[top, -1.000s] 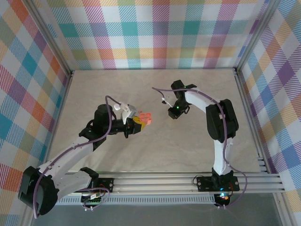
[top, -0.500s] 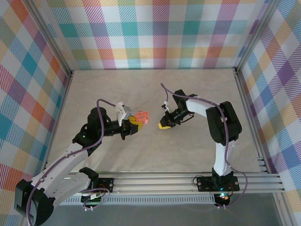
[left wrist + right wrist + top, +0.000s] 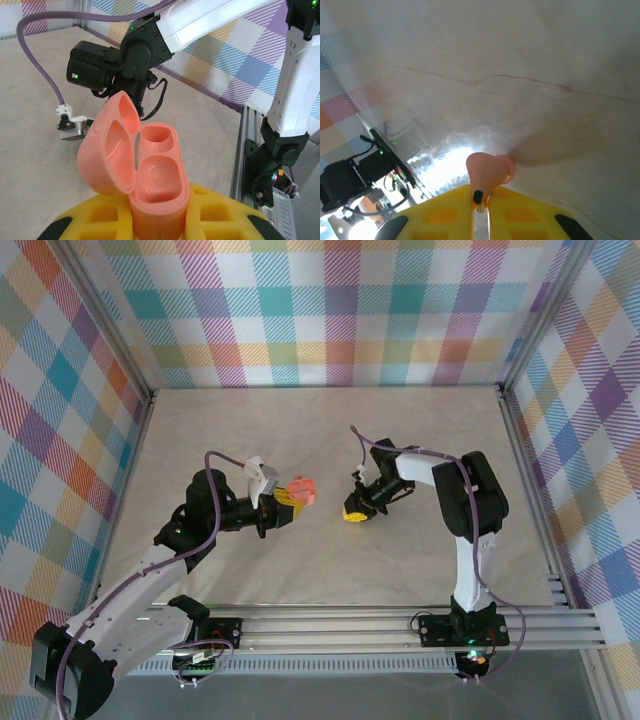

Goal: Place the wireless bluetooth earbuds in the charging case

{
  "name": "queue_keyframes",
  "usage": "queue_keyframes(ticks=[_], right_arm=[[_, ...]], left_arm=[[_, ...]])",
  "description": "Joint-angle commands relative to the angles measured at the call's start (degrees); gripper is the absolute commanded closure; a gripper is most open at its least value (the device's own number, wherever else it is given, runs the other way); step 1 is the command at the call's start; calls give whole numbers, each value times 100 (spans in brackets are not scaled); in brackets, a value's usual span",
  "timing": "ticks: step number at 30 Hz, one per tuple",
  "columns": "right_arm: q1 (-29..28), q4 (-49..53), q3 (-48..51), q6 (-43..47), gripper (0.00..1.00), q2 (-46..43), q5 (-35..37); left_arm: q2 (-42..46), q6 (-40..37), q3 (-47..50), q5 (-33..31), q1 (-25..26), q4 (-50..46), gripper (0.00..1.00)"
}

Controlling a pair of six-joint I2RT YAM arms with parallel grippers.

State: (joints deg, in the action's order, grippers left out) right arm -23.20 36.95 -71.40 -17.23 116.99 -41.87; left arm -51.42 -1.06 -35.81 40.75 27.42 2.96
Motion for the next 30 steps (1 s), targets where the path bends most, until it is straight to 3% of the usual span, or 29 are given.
queue_keyframes(ticks=[1, 7, 21, 26, 30], right_arm=[[52, 32, 72, -131, 83, 78, 414], [96, 119, 104, -142, 74, -24, 838], [114, 1187, 122, 153, 67, -1219, 2379], [-38, 1053, 111, -377, 65, -1741, 2852], [-511, 436, 377, -1131, 62, -2074, 3781]], left_arm=[[114, 45, 57, -32, -60, 69, 100], [102, 39, 48, -34, -55, 75, 100], [123, 19, 66, -59, -53, 75, 100], [78, 10, 66, -77, -48, 101, 100], [56, 34, 70, -140, -44, 121, 100]])
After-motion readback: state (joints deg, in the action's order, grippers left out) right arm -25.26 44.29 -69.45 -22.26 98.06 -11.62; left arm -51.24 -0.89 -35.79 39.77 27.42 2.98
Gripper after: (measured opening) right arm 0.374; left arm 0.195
